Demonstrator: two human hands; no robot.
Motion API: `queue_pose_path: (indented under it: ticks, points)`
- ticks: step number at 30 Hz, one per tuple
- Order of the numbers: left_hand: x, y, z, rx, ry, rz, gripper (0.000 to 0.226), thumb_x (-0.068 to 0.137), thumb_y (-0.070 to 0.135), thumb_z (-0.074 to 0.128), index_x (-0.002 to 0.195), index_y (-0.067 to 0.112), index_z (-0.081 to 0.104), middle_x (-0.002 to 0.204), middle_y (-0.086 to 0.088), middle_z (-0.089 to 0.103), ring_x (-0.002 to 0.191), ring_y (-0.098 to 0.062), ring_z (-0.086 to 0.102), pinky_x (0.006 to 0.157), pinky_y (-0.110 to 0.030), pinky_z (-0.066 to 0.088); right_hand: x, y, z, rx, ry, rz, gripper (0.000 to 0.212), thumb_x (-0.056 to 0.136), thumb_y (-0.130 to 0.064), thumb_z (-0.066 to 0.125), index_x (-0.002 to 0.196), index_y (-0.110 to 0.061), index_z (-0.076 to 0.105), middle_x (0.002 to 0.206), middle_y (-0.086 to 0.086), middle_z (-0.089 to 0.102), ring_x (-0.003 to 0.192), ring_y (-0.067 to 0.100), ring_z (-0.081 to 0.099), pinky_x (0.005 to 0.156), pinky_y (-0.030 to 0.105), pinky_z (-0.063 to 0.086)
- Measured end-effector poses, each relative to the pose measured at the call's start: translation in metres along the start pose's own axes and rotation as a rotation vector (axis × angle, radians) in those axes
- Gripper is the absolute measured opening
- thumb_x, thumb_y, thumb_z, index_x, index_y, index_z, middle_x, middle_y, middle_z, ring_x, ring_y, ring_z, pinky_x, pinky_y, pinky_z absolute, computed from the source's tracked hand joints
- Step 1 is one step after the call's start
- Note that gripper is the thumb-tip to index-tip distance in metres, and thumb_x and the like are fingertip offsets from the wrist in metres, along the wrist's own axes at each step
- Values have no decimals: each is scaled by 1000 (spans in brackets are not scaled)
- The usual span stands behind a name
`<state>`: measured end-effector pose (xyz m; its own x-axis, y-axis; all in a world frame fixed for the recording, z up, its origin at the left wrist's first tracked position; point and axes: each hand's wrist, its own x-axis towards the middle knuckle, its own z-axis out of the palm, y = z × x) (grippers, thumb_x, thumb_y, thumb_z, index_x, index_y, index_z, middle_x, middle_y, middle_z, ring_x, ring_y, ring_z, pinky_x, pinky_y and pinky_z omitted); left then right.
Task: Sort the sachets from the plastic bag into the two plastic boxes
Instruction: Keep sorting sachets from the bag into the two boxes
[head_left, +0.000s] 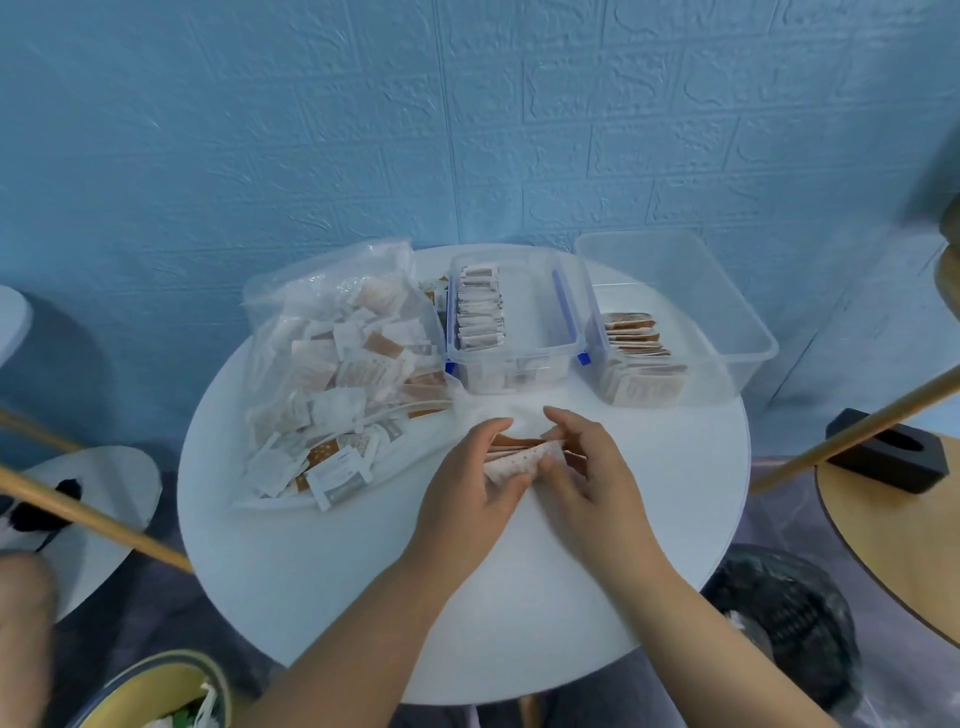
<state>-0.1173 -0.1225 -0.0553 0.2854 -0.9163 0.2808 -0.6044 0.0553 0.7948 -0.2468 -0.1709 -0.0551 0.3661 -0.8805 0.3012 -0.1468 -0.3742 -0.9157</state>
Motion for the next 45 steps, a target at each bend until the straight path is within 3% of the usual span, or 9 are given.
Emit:
queue_pose_path:
  ticks: [5, 13, 22, 25, 28, 31, 36, 42, 45]
  points:
    - [0, -5, -1, 54, 38, -27, 49, 83, 20, 67, 127, 19, 45, 113, 3, 59, 105, -12, 55, 85, -17, 40, 1, 3, 6, -157, -65, -119, 31, 89, -31, 46, 120, -34, 45, 116, -21, 47, 110, -13, 41, 91, 0, 29]
    - [-4, -4, 1, 120, -33, -15, 58, 85, 16, 62, 135, 17, 33, 113, 12, 50, 108, -14, 53, 93, -31, 44, -1, 9, 9, -289, -240, -136, 51, 93, -17, 38, 143, -20, 26, 128, -12, 35, 115, -6, 35, 94, -2, 23]
    - [-7, -6, -9, 146, 0, -105, 33, 86, 19, 63, 115, 19, 48, 108, 5, 54, 98, -9, 49, 77, -8, 32, 1, 11, 11, -280, -142, -149, 33, 89, -6, 50, 120, -15, 52, 109, -10, 48, 92, -8, 44, 80, 1, 33]
    - [-5, -6, -11, 147, -16, -97, 23, 85, 20, 64, 100, 24, 46, 98, 1, 59, 92, -15, 54, 74, -17, 39, 2, 9, 10, -300, -181, -125, 32, 90, -6, 52, 119, -16, 52, 110, -10, 51, 96, 3, 48, 82, 3, 32]
    - [-4, -5, -14, 137, -48, -105, 20, 85, 22, 64, 94, 26, 47, 93, 0, 60, 88, -17, 57, 77, -32, 47, 4, 5, 5, -288, -225, -93, 28, 90, -7, 53, 116, -18, 53, 108, -9, 53, 85, -5, 47, 76, 3, 33]
    - [-1, -1, -18, 125, -91, -94, 16, 86, 25, 63, 95, 26, 49, 93, 1, 62, 87, -14, 58, 77, -39, 49, 14, -5, -8, -263, -334, -43, 25, 89, -12, 56, 106, -29, 51, 103, -11, 55, 88, -5, 50, 75, 6, 36]
    - [17, 22, -22, 176, -97, -53, 19, 89, 30, 58, 102, 32, 44, 104, 7, 60, 91, -7, 55, 79, -24, 49, 46, -32, -38, -351, -482, -65, 25, 86, -20, 63, 108, -27, 55, 100, -14, 59, 87, 2, 54, 76, 13, 44]
    - [69, 60, -3, 83, 16, 85, 22, 87, 25, 62, 103, 26, 47, 100, 7, 60, 87, -9, 54, 76, -25, 47, 99, -50, -90, -325, -440, -150, 27, 82, -12, 66, 92, -35, 55, 86, -17, 60, 74, 1, 54, 69, 14, 43]
    - [94, 66, 19, 119, 118, 133, 40, 87, 32, 61, 121, 15, 48, 113, 4, 55, 103, -10, 50, 89, -19, 37, 133, -47, -120, -312, -391, -102, 30, 82, -6, 65, 90, -33, 55, 80, -13, 60, 65, 1, 52, 65, 15, 45]
